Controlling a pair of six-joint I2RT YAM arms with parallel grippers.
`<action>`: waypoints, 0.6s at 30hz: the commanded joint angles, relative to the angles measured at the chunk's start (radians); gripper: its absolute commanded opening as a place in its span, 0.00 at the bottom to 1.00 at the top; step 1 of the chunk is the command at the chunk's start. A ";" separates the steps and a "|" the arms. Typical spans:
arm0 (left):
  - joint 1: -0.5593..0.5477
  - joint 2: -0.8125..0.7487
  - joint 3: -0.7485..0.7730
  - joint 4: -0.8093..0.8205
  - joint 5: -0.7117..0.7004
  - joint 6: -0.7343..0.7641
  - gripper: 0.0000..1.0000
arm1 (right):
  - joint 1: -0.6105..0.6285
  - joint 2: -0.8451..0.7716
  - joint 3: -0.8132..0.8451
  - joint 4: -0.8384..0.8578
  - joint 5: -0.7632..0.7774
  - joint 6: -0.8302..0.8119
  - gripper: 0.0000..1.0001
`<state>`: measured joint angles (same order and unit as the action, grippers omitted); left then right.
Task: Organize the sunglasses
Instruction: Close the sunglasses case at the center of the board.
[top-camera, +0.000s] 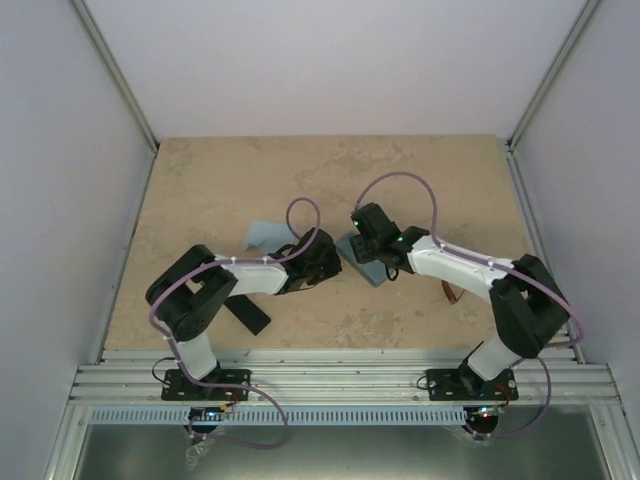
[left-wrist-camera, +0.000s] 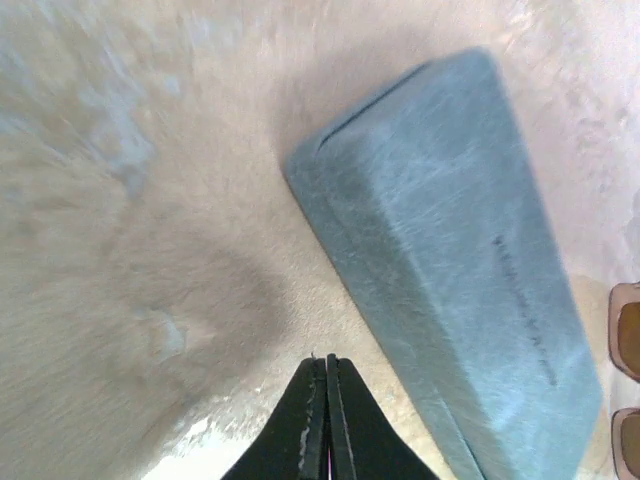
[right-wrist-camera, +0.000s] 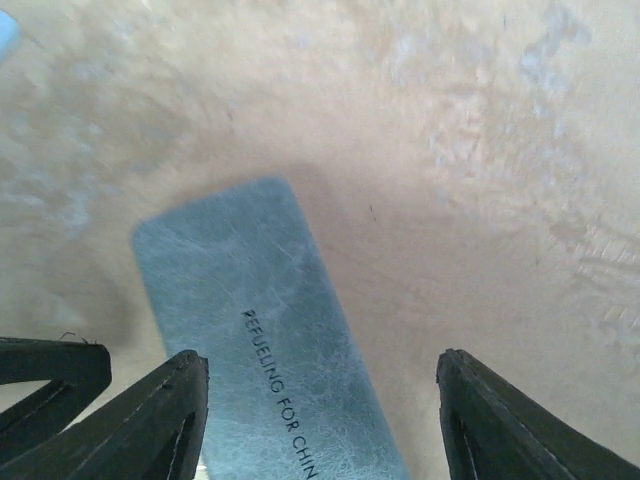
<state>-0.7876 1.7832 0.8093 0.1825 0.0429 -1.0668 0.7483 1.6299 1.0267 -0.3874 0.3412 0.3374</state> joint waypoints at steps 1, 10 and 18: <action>-0.004 -0.145 -0.018 -0.088 -0.143 0.026 0.06 | -0.011 -0.076 -0.028 0.054 -0.101 0.010 0.67; 0.013 -0.453 -0.079 -0.279 -0.287 0.062 0.42 | -0.035 -0.129 -0.148 0.067 -0.131 -0.015 0.98; 0.079 -0.733 -0.173 -0.409 -0.322 0.054 0.69 | -0.035 -0.189 -0.261 0.015 -0.132 0.099 0.98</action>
<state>-0.7334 1.1519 0.6739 -0.1196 -0.2268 -1.0168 0.7155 1.4868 0.8204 -0.3412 0.2127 0.3561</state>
